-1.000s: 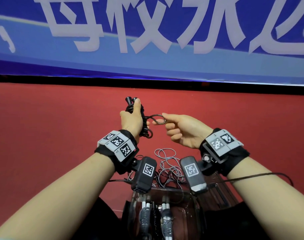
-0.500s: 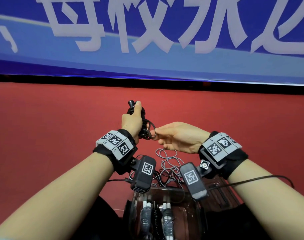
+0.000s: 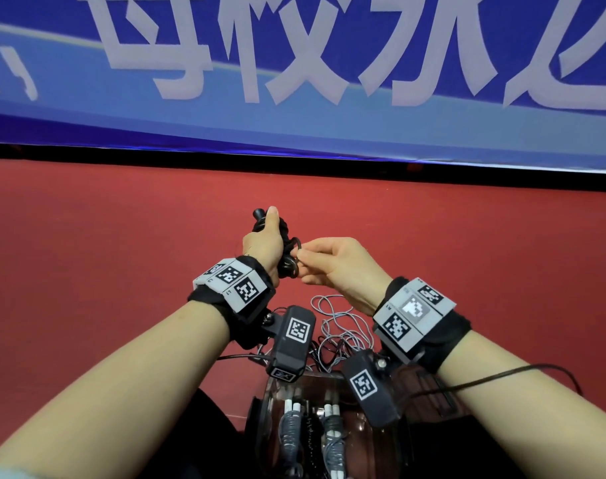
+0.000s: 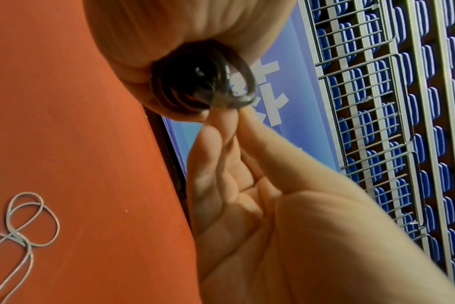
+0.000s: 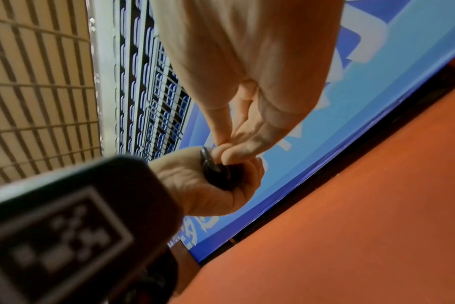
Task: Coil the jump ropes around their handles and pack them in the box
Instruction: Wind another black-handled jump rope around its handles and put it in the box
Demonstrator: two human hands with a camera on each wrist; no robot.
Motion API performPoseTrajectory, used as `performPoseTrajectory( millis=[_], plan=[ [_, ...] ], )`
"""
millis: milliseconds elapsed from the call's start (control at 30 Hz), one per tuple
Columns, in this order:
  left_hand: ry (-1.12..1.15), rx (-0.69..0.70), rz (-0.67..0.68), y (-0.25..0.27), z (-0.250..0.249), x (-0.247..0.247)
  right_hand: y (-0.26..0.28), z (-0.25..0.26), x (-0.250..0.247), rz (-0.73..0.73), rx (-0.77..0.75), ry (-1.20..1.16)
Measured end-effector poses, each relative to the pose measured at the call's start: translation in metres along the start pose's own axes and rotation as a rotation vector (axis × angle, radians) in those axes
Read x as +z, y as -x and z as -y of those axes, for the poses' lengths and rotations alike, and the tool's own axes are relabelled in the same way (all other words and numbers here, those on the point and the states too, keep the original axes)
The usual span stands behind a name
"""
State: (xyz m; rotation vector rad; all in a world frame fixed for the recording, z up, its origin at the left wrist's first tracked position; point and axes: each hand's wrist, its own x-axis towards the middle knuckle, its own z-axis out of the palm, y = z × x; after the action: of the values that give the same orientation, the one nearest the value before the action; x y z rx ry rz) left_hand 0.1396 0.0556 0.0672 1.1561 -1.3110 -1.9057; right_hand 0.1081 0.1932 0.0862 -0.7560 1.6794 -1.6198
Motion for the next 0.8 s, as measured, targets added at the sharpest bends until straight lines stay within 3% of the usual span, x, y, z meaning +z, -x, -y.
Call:
performPoseTrajectory(
  millis=[200,400,500,800],
  plan=[
    [-0.040,-0.006,0.012,-0.005,0.005,-0.002,-0.001,-0.003,-0.001,0.010,-0.110,0.414],
    [-0.073,-0.023,0.022,-0.007,0.007,0.000,0.004,0.001,-0.008,-0.007,-0.154,0.685],
    [-0.083,-0.031,0.025,-0.007,0.007,0.002,0.005,0.000,-0.005,-0.086,-0.259,0.686],
    [-0.087,-0.063,0.021,-0.011,0.009,0.001,0.010,0.003,-0.004,-0.018,-0.394,0.786]
  ],
)
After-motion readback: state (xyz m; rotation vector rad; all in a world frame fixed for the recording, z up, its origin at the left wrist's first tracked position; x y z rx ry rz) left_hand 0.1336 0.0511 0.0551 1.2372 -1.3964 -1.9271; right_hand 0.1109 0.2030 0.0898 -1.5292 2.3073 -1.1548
